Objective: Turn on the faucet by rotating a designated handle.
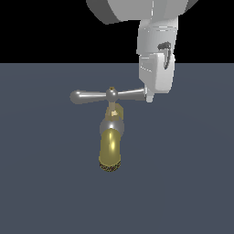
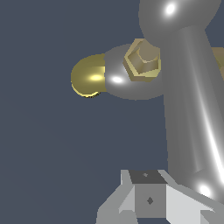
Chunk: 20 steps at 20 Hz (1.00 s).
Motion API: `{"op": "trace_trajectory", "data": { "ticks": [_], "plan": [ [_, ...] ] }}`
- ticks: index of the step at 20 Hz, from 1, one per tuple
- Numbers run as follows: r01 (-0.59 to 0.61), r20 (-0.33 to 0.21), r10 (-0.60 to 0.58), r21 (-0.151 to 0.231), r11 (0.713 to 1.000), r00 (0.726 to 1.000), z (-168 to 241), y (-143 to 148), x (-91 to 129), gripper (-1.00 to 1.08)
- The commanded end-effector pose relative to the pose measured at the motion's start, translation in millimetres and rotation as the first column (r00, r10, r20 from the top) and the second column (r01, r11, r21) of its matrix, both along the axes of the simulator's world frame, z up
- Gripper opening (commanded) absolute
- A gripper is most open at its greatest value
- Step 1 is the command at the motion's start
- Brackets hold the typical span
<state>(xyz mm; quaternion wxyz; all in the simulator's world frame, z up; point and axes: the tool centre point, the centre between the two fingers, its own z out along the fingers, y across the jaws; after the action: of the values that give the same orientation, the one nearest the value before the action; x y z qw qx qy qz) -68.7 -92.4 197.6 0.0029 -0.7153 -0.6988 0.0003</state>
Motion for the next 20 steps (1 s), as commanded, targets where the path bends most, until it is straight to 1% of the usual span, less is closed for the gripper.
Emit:
{"op": "trace_trajectory", "data": {
  "ticks": [1,16,17,18,20],
  "plan": [
    [-0.004,0.005,0.004,-0.004,1.000,1.000,0.0,0.4,9.5,-1.00],
    [-0.004,0.005,0.004,-0.004,1.000,1.000,0.1,-4.4,49.0,-1.00],
    [-0.004,0.005,0.004,-0.004,1.000,1.000,0.1,-4.4,49.0,-1.00],
    [0.003,0.001,-0.003,-0.002,1.000,1.000,0.1,-7.5,44.3,-1.00],
    [0.003,0.002,-0.003,-0.002,1.000,1.000,0.0,-2.5,50.9,-1.00]
  ]
}}
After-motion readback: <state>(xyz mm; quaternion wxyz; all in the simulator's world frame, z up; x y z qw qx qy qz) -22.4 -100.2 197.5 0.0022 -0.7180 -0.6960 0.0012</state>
